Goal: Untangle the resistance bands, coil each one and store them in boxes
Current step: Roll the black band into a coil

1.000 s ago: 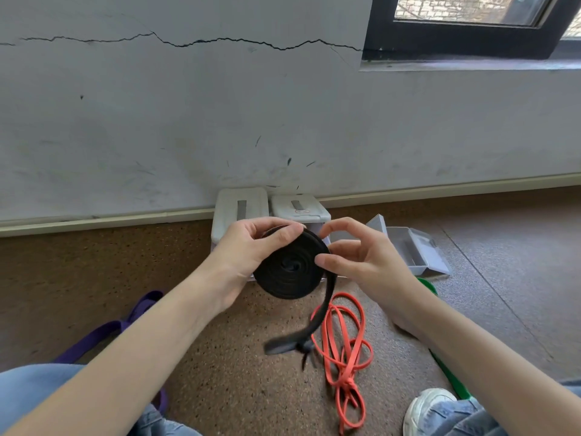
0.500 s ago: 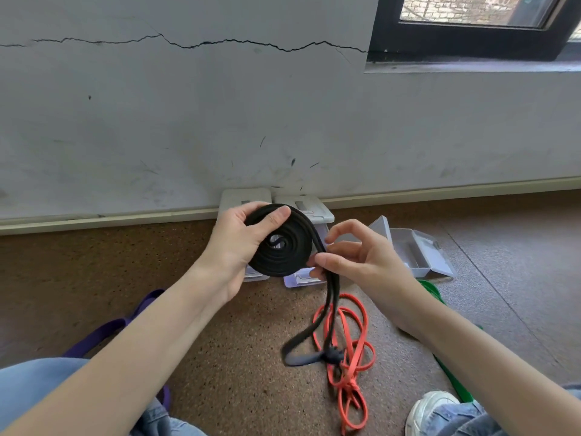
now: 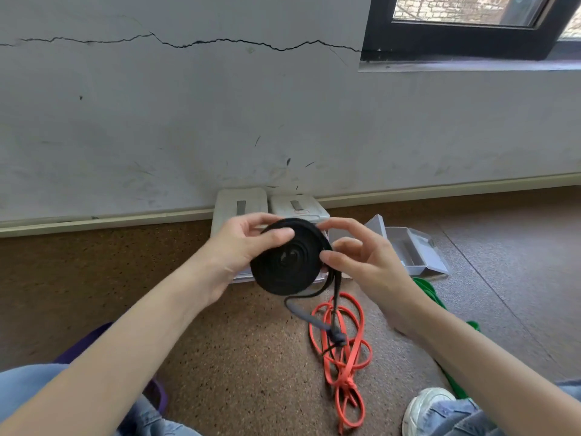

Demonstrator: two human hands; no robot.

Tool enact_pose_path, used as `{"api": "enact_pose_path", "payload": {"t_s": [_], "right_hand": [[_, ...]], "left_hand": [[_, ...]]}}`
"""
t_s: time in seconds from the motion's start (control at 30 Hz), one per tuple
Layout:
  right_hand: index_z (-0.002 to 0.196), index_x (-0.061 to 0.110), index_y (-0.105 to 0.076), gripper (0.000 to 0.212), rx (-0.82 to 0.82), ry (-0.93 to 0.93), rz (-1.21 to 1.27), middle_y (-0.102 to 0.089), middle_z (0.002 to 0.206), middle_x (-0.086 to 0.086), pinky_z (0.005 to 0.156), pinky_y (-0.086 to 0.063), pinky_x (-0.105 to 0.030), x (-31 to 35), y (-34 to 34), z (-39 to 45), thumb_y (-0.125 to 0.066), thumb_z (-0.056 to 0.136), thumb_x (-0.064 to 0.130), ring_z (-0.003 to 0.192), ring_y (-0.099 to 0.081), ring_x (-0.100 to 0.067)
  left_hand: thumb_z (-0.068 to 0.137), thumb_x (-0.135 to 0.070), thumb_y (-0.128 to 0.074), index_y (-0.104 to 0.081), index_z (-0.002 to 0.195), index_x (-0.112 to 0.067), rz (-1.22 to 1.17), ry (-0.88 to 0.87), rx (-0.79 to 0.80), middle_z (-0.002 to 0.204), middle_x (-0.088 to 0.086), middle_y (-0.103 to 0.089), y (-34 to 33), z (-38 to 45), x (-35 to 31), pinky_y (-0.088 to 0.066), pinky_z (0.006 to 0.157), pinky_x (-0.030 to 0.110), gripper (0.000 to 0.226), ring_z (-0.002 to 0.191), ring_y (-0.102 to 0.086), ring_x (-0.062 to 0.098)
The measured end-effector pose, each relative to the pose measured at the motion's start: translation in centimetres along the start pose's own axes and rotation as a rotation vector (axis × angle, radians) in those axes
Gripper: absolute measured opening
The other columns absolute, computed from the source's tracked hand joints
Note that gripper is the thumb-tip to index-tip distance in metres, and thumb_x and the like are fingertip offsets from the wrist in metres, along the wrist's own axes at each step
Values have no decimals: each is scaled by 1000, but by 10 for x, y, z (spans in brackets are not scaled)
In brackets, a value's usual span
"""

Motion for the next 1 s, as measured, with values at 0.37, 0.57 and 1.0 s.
{"api": "enact_pose_path", "payload": {"t_s": [0.37,0.57,1.0], "right_hand": [[100,11,-50,20,26,-20,71,-63,83,-15,63,-51,-19,0,-13,-4,-59,86,-1,63,-62,-17],[100,19,-53,23,40,35,81,-67,79,-4,71,-56,-30,-5,-28,-5,-64,85,6,72,-67,-23],[101,18,-58,17,-46,38,95,-73,86,-8,68,-55,-22,14,6,-4,-59,86,10,83,-70,-18]], "left_hand": [[78,-21,-68,-67,79,-12,-481,36,-237,67,2,-71,25,4,-8,-56,56,22,10,59,-67,12],[79,-24,-70,-66,77,-14,-525,19,-382,64,0,-71,25,2,1,-54,51,22,11,59,-68,11],[63,-42,-72,-71,96,-18,-97,30,86,93,6,-74,-17,-1,5,-51,78,32,41,92,-69,20]]}}
Point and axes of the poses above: each hand's wrist, its own z-axis towards the middle knuckle, its own y-axis out of the back of the hand, x = y × z, the point moved 9 cm from there along z, towards the middle knuckle
